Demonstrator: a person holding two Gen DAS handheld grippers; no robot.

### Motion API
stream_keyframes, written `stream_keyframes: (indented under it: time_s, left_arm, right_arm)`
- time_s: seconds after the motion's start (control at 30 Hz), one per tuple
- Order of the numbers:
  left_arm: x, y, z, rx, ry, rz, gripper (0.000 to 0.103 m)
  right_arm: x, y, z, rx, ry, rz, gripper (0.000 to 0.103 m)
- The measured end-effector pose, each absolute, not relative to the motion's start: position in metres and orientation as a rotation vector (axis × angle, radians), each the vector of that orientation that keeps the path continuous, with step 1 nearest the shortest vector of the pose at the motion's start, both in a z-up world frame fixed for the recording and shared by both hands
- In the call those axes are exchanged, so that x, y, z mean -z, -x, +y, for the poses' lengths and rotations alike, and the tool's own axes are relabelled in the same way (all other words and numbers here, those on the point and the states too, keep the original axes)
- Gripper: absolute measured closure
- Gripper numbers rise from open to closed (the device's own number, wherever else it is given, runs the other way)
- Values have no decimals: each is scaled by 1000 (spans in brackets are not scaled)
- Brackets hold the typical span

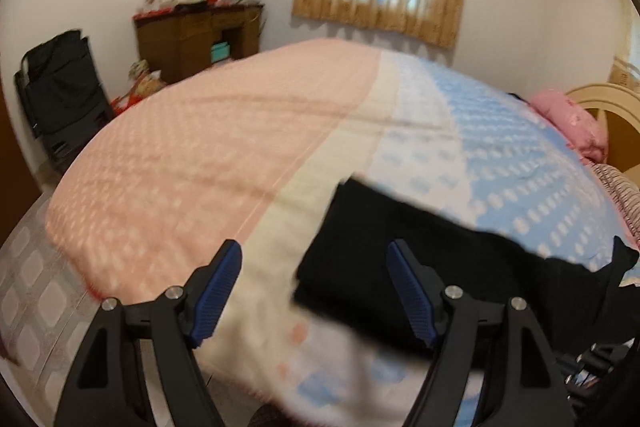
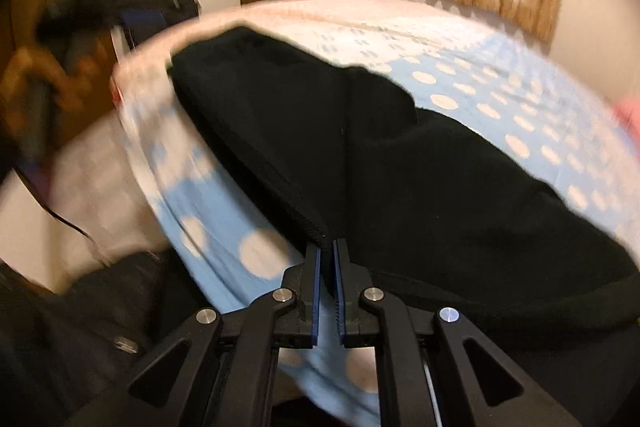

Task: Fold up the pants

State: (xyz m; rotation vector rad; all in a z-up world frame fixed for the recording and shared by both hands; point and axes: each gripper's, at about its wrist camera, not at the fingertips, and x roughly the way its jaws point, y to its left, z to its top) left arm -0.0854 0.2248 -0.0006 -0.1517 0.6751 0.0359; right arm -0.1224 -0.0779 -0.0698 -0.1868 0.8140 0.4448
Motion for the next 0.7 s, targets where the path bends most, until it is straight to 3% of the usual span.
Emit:
stream_keyframes:
  time_s: [0.13, 0.2, 0.27, 0.3, 0.5, 0.7]
  left_arm:
    - [0, 57, 201, -24, 143, 652, 25]
    - [6, 49, 192, -42, 129, 661, 25]
    - [19, 49, 187, -58, 117, 689, 25]
    - [25, 51, 185, -64, 113, 705, 25]
    - [51, 77, 181, -151, 0, 714, 25]
    - [33, 88, 188, -124, 49, 677, 25]
  right_arm:
    - [34, 113, -103, -512, -13, 803, 86]
    - [12, 105, -114, -533, -75, 754, 71]
    - [-4, 95, -122, -532, -115, 696, 39]
    - [-9, 86, -125, -532, -136, 661, 36]
    - [14, 15, -101, -599, -109, 747, 36]
    - [61, -15, -80, -659, -128, 922, 36]
